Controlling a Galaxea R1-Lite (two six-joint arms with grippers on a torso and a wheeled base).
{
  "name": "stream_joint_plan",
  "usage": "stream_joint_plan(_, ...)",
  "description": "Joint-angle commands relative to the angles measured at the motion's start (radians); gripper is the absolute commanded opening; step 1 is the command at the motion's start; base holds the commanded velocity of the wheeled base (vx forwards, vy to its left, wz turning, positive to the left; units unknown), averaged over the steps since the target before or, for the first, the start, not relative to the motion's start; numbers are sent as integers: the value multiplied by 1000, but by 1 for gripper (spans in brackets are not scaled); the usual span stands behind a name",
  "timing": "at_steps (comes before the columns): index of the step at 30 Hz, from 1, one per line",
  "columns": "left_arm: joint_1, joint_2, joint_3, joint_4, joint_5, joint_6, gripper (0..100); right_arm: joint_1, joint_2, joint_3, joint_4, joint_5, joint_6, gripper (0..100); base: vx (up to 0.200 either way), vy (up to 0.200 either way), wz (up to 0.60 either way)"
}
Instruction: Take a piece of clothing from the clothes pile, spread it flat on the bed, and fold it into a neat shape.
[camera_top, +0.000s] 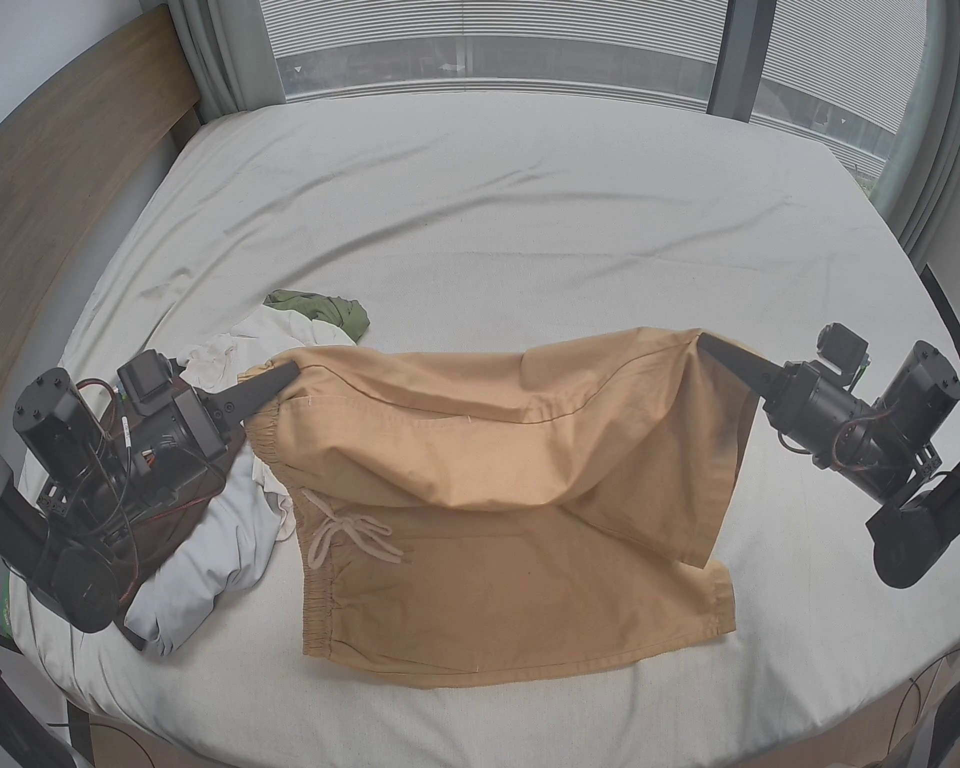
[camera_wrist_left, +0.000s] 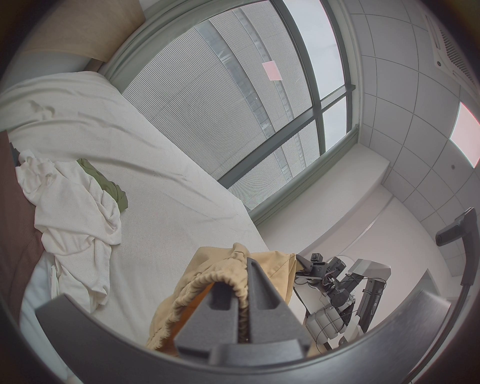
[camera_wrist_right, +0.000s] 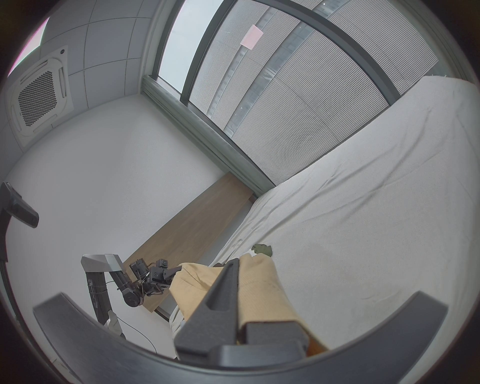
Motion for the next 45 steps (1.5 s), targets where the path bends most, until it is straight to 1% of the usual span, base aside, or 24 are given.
stream_joint_plan(1, 9, -5, 3, -3, 1, 0, 0, -29, -27, -7, 0, 11, 12, 0, 0, 0, 0)
stream_joint_plan(4, 18, -8, 3, -3, 1, 0, 0, -44, -30, -10, 0, 18, 14, 0, 0, 0, 0)
stream_joint_plan(7, 32, -17, -2, -3, -1, -22, 0, -64, -30, -13, 0, 27, 24, 0, 0, 0, 0)
stream_joint_plan(14, 37, -29, -3, -3, -1, -35, 0, -67, -30, -14, 0, 27, 24, 0, 0, 0, 0)
stream_joint_plan(20, 40, -32, -6, -3, -1, -35, 0, -87, -33, -17, -2, 30, 23, 0, 0, 0, 0)
stream_joint_plan(22, 40, -43, -2, -3, -2, -37, 0, -87, -45, -16, -2, 46, 26, 0, 0, 0, 0)
stream_joint_plan(23, 38, -58, 5, -1, -7, -52, 0, -86, -71, -5, 0, 72, 38, 0, 0, 0, 0)
stream_joint_plan(24, 38, -58, 5, -1, -7, -52, 0, -86, -71, -5, 0, 72, 38, 0, 0, 0, 0)
stream_joint_plan(25, 35, -52, 6, -1, -7, -72, 0, -86, -71, 12, 0, 78, 50, 0, 0, 0, 0)
stream_joint_plan(27, 34, -42, 9, -1, -7, -72, 0, -81, -50, 29, 0, 76, 43, 0, 0, 0, 0)
stream_joint_plan(30, 28, -9, 17, -1, -7, -64, 0, -77, 5, 41, -2, 76, 8, 0, 0, 0, 0)
stream_joint_plan(34, 29, -23, -2, -3, -4, -61, 0, -72, -2, 26, -2, 75, -6, 0, 0, 0, 0)
stream_joint_plan(37, 32, -51, -31, -3, -2, -72, 0, -72, -44, -2, -2, 72, 3, 0, 0, 0, 0)
stream_joint_plan(39, 37, -65, -38, -3, -1, -109, 0, -78, -93, -21, 0, 72, 50, 0, 0, 0, 0)
stream_joint_plan(41, 38, -60, -35, -1, -1, -115, 0, -89, -111, -22, 0, 70, 96, 0, 0, 0, 0)
stream_joint_plan(45, 37, -28, -26, -1, -1, -110, 0, -121, -99, -11, 0, 73, 101, 0, 0, 0, 0)
